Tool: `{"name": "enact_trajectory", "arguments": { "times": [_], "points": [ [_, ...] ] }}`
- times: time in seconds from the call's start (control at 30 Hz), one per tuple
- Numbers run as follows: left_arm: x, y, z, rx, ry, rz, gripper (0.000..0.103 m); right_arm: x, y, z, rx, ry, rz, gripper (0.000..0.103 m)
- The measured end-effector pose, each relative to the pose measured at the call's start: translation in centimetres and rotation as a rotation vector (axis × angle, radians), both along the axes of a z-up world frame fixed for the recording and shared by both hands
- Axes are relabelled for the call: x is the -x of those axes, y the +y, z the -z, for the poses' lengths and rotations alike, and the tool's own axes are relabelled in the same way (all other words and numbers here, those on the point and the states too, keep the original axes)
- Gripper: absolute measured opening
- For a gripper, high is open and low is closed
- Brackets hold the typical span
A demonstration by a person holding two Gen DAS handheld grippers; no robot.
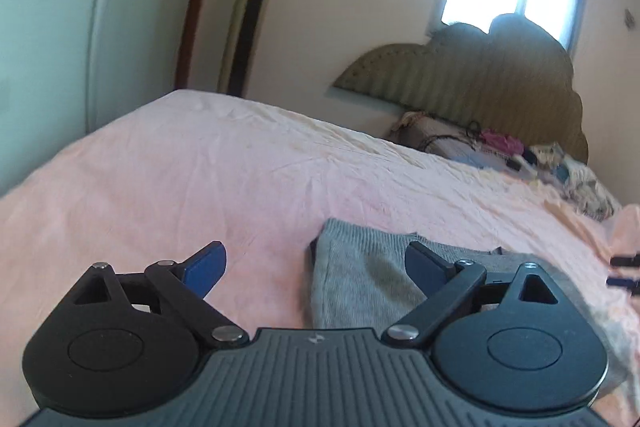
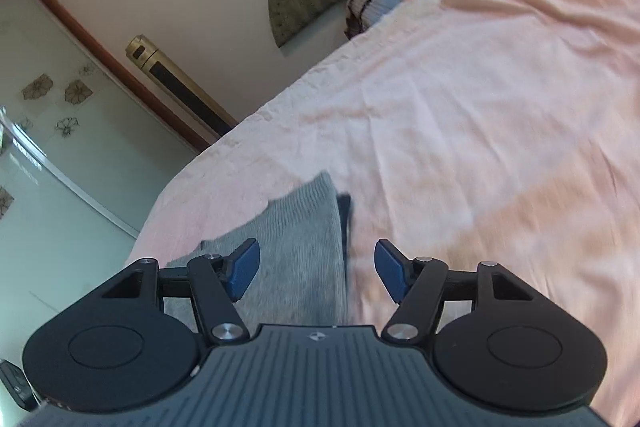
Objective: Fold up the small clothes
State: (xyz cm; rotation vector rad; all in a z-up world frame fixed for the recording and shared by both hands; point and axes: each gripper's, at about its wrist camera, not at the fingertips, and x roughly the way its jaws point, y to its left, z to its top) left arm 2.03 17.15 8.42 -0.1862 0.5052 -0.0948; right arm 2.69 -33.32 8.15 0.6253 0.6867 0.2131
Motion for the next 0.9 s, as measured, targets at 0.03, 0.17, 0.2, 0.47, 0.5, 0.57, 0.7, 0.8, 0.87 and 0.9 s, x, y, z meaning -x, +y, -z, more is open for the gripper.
{"name": "enact_trajectory", "arguments": {
  "times": [0.03, 0.17, 0.2, 0.47, 0.5, 0.57, 0.7, 0.8, 0.87, 0.9],
  "points": [
    [-2.2, -0.8, 0.3, -0.026, 0.021, 0.007, 0.096, -2.3, 0.4, -0.3, 0.038, -0.004, -0.029, 0.066],
    [-11.0, -3.9, 2.6, -0.081, 0.147, 0.070, 0.092, -10.6, 3.3, 0.5, 0.203, 0.051, -0.126, 0.065],
    [-12.6, -4.7, 3.3, -0.105, 0.172, 0.092, 0.089, -12.3, 4.0, 1.1, 0.249, 0.073, -0.138, 0.065],
    [-16.5, -6.9, 5.6, -0.114, 0.230, 0.147, 0.006, -17.4, 7.6, 4.5, 0.258, 0.148, -0.272, 0.011],
    [-16.1, -6.7, 4.9, -0.108, 0.180, 0.136, 0.006, -17.1, 7.9, 4.2, 0.267, 0.120, -0.280, 0.011],
    [-15.6, -6.4, 4.3, -0.126, 0.123, 0.100, 0.006, -16.2, 7.7, 2.9, 0.238, 0.053, -0.258, 0.010],
    [-16.6, -6.5, 6.6, -0.207, 0.200, 0.070, 0.006, -16.5, 5.1, 3.6, 0.174, 0.047, -0.137, 0.010],
    [-15.6, -6.9, 5.7, -0.227, 0.191, 0.077, 0.013, -16.2, 5.4, 5.6, 0.165, 0.086, -0.132, 0.011],
    [-14.7, -6.7, 4.4, -0.233, 0.169, 0.045, 0.020, -15.6, 5.6, 5.3, 0.169, 0.077, -0.120, 0.016],
    [-14.1, -6.7, 3.5, -0.227, 0.141, 0.021, 0.023, -15.1, 5.6, 4.8, 0.170, 0.072, -0.105, 0.025]
  ]
}}
